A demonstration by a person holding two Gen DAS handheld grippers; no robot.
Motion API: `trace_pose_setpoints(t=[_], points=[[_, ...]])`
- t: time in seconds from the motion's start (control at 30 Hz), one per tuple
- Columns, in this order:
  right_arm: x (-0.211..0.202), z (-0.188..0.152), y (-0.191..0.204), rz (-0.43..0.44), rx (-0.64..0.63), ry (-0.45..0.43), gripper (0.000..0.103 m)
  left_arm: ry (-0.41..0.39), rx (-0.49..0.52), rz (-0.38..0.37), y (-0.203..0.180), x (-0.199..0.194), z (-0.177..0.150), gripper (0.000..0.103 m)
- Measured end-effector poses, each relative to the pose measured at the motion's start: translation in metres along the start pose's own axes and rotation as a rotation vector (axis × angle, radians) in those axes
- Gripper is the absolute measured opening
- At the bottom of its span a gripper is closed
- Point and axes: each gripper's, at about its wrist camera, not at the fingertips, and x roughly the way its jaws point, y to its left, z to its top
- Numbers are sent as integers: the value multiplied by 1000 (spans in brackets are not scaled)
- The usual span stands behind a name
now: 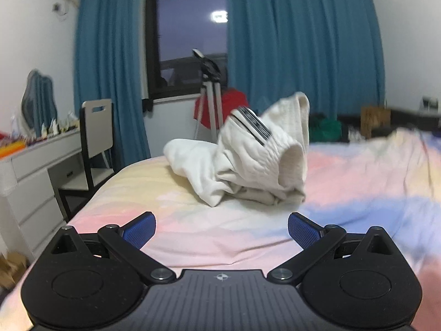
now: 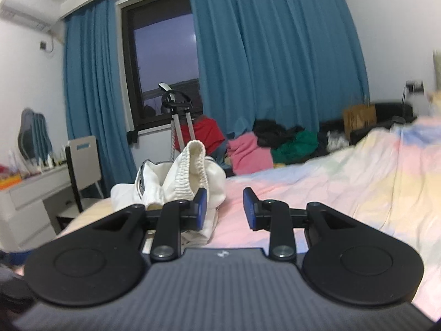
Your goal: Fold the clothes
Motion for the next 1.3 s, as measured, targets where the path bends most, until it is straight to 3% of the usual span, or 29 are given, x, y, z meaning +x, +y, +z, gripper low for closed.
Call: trace_pose_setpoints(t=[0.17,0.33,0.53,0.6,0.63,0.7,0.73,0.8,0.87,1.03,1.2,1.3], points=[[16,-2,-21,-40,86,33,33,-38,124,5,-31,47,18,102],[34,-9,-34,-91,126,50,33,-74,197,70,-54,105,37,97],[67,-24,-42,-96,155,119,33,-108,230,73,-71,156,53,84],[75,-29,-42,-85,157,132,33,-113,215,110,-73,168,59,70],[79,-32,-41,-81,150,135,33,-96,182,121,-71,174,65,69],[86,-37,-39,-79,133,150,33,-89,124,125,-63,178,77,47],[88,-39,-40,-78,131,161,33,-89,97,126,-59,180,82,42],[89,-40,-39,-73,128,165,33,-115,57,119,-47,174,91,17],[89,-41,-38,-68,123,162,33,-142,23,112,-35,164,98,11],[85,-40,-31,-40,89,139,33,-219,-32,90,5,104,109,9],[70,-36,-15,40,34,118,33,-211,-119,22,66,40,104,9],[64,-37,-1,85,-19,146,33,-208,-142,29,104,6,90,9]])
